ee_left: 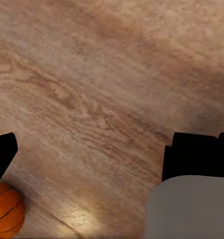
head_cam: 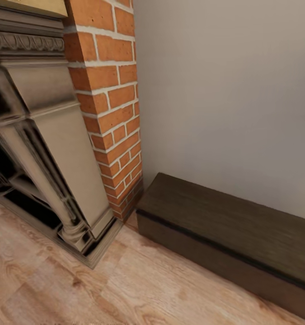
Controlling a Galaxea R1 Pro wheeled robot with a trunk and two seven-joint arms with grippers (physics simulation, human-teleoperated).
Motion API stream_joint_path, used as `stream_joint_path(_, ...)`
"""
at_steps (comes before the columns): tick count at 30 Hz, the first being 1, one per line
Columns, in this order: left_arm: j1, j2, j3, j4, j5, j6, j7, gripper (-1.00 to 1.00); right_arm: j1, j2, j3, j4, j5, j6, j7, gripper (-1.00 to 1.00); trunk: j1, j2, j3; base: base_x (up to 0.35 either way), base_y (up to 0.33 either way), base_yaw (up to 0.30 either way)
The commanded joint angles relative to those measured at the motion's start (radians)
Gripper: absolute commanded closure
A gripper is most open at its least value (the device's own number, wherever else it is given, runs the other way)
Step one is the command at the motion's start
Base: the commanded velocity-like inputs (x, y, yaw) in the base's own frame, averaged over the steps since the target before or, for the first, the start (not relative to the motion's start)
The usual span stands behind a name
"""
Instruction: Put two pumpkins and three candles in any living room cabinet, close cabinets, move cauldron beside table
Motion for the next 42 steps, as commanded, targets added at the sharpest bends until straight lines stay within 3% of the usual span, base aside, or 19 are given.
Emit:
stream_joint_path(1, 0.000, 0.000, 0.000, 0.000, 0.000, 0.000, 0.000, -1.00, 0.000, 0.000, 0.000, 0.000, 0.000, 0.000, 0.000, -1.00, 0.000, 0.000, 0.000, 0.000, 0.000, 0.286)
stream_joint_path(42, 0.000, -0.004, -0.001, -0.001, 0.000, 0.000, 0.000, -1.00, 0.002, -0.003, 0.000, 0.000, 0.000, 0.000, 0.003, -1.00, 0.000, 0.000, 0.000, 0.000, 0.000, 0.286)
